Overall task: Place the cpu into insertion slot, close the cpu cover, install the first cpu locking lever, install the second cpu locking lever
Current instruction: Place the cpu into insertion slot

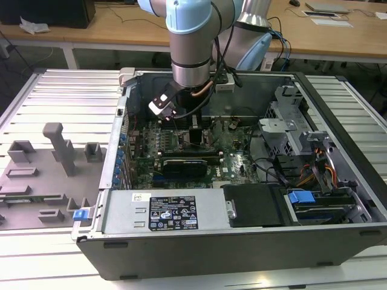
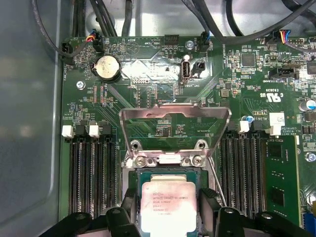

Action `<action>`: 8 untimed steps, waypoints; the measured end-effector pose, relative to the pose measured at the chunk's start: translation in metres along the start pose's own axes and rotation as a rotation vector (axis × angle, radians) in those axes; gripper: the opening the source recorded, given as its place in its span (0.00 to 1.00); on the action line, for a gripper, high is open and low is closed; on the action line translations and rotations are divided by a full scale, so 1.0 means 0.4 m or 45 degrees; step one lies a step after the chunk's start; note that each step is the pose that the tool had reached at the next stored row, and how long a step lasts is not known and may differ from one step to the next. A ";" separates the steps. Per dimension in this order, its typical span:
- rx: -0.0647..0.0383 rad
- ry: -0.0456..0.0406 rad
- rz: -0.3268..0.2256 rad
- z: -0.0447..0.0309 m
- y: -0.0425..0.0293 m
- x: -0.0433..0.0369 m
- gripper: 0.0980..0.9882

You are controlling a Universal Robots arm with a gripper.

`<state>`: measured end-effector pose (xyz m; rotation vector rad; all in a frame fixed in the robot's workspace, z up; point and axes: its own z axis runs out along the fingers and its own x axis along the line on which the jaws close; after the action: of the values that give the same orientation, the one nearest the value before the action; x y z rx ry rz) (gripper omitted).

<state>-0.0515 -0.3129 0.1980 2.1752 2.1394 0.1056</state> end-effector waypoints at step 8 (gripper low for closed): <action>0.000 0.000 0.000 -0.024 0.003 0.000 0.58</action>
<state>-0.0515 -0.3129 0.2078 2.1753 2.1394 0.1058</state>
